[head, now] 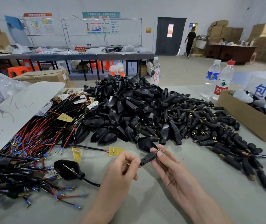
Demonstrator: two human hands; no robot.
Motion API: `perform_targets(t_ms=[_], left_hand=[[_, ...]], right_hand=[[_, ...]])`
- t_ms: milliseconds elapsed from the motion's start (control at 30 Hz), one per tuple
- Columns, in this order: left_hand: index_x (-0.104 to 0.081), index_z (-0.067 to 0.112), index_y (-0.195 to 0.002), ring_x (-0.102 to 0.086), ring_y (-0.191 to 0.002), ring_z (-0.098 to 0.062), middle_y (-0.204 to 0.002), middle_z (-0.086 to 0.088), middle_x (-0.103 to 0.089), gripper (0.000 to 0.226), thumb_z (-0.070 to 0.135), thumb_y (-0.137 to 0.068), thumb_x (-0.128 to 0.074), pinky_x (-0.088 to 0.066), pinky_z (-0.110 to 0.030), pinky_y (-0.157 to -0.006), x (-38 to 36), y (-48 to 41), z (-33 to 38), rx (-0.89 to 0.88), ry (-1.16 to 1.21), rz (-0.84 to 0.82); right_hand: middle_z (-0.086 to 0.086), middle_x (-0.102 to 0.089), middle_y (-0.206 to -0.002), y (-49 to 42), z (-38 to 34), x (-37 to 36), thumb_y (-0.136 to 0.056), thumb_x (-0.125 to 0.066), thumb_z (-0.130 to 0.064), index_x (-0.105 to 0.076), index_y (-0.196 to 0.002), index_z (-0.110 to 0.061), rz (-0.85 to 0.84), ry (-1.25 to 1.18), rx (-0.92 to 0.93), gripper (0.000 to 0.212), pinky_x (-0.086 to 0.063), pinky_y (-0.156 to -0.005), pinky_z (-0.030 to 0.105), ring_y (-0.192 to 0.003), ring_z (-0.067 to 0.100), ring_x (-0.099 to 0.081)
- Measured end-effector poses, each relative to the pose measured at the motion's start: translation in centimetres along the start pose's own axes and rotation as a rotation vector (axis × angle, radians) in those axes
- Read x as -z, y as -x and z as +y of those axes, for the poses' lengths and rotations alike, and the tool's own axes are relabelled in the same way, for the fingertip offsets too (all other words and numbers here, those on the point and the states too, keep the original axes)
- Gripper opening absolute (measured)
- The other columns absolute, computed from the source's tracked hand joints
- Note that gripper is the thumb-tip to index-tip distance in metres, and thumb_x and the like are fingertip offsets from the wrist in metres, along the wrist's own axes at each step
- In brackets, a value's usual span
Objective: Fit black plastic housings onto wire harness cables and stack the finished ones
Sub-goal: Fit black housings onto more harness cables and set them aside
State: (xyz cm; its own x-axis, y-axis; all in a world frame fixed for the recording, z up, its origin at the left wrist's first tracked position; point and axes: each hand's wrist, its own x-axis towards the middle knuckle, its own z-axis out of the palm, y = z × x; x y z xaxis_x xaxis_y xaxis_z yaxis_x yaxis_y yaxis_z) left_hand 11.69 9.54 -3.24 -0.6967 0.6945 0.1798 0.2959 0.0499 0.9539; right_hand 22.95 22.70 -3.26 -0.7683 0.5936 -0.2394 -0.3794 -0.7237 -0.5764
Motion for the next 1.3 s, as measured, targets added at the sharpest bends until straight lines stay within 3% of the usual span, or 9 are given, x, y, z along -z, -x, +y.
perform_targets(t_ms=[233,400,500,600,667,833,1033,1200,1300], left_hand=[[-0.066,0.023,-0.08,-0.06,-0.063,-0.007,-0.064,0.005,-0.062,0.012,0.021,-0.092,-0.069,-0.044,-0.015,-0.062,0.5,-0.3,-0.3,0.014,0.06,-0.04],[-0.063,0.038,-0.088,-0.063,-0.075,-0.014,-0.081,0.004,-0.069,0.014,0.028,-0.098,-0.059,-0.053,-0.033,-0.077,1.1,-0.1,-0.6,-0.05,-0.099,-0.114],[-0.057,0.045,-0.097,-0.06,-0.07,-0.007,-0.08,0.011,-0.066,0.005,0.041,-0.099,-0.054,-0.052,-0.032,-0.071,1.2,0.2,-1.1,-0.101,-0.252,-0.174],[-0.053,0.048,-0.103,-0.051,-0.063,-0.008,-0.073,0.013,-0.055,0.006,0.049,-0.098,-0.051,-0.04,-0.026,-0.056,1.2,0.5,-1.3,-0.178,-0.409,-0.19],[-0.052,0.046,-0.104,-0.05,-0.064,-0.006,-0.074,0.018,-0.053,0.006,0.047,-0.099,-0.05,-0.033,-0.021,-0.055,1.0,0.6,-1.2,-0.212,-0.494,-0.176],[-0.054,0.04,-0.098,-0.056,-0.074,-0.001,-0.084,0.023,-0.063,0.004,0.044,-0.098,-0.053,-0.046,-0.02,-0.064,1.2,0.5,-1.0,-0.229,-0.628,-0.055],[-0.058,0.038,-0.093,-0.055,-0.073,0.005,-0.08,0.026,-0.062,0.008,0.046,-0.095,-0.056,-0.042,-0.013,-0.061,1.3,0.7,-0.6,-0.292,-0.676,-0.007],[-0.061,0.037,-0.094,-0.056,-0.076,0.005,-0.085,0.024,-0.065,0.006,0.043,-0.095,-0.059,-0.045,-0.014,-0.066,1.3,0.7,-0.6,-0.304,-0.651,0.006],[-0.062,0.036,-0.094,-0.057,-0.076,0.001,-0.085,0.023,-0.063,0.007,0.042,-0.095,-0.058,-0.045,-0.016,-0.067,1.3,0.7,-0.5,-0.319,-0.643,0.025]], right_hand=[[0.021,-0.072,-0.114,0.0,-0.2,-0.2,-0.08,-0.07,-0.006,-0.078,-0.095,0.001,-0.03,0.08,0.012,0.019,-0.06,-0.068,0.024,-0.097,0.022,-0.074],[0.022,-0.073,-0.109,0.1,-0.5,-0.4,-0.077,-0.071,-0.011,-0.074,-0.098,0.0,0.042,0.092,0.05,0.023,-0.061,-0.063,0.025,-0.088,0.022,-0.076],[0.021,-0.075,-0.105,0.1,-0.8,-0.3,-0.078,-0.069,-0.016,-0.069,-0.102,-0.005,0.082,0.128,0.105,0.026,-0.061,-0.061,0.025,-0.083,0.022,-0.077],[0.017,-0.076,-0.104,0.0,-0.9,-0.1,-0.083,-0.068,-0.022,-0.065,-0.108,-0.007,0.081,0.264,0.159,0.028,-0.062,-0.069,0.027,-0.091,0.023,-0.076],[0.013,-0.076,-0.106,0.1,-0.8,0.0,-0.086,-0.066,-0.026,-0.066,-0.108,-0.007,0.076,0.349,0.213,0.029,-0.062,-0.076,0.028,-0.096,0.023,-0.075],[0.001,-0.076,-0.091,0.0,-1.2,0.1,-0.082,-0.068,-0.028,-0.07,-0.1,-0.007,0.169,0.359,0.346,0.028,-0.06,-0.072,0.022,-0.08,0.011,-0.072],[0.006,-0.077,-0.089,-0.1,-1.3,0.5,-0.095,-0.062,-0.026,-0.067,-0.101,-0.011,0.226,0.433,0.434,0.017,-0.059,-0.066,0.021,-0.077,0.015,-0.072],[0.011,-0.078,-0.094,-0.2,-1.3,0.7,-0.096,-0.06,-0.03,-0.062,-0.103,-0.016,0.217,0.423,0.402,0.016,-0.059,-0.064,0.023,-0.077,0.018,-0.075],[0.012,-0.077,-0.098,-0.4,-1.1,0.5,-0.084,-0.068,-0.029,-0.06,-0.11,-0.014,0.156,0.337,0.335,0.031,-0.059,-0.066,0.023,-0.078,0.015,-0.072]])
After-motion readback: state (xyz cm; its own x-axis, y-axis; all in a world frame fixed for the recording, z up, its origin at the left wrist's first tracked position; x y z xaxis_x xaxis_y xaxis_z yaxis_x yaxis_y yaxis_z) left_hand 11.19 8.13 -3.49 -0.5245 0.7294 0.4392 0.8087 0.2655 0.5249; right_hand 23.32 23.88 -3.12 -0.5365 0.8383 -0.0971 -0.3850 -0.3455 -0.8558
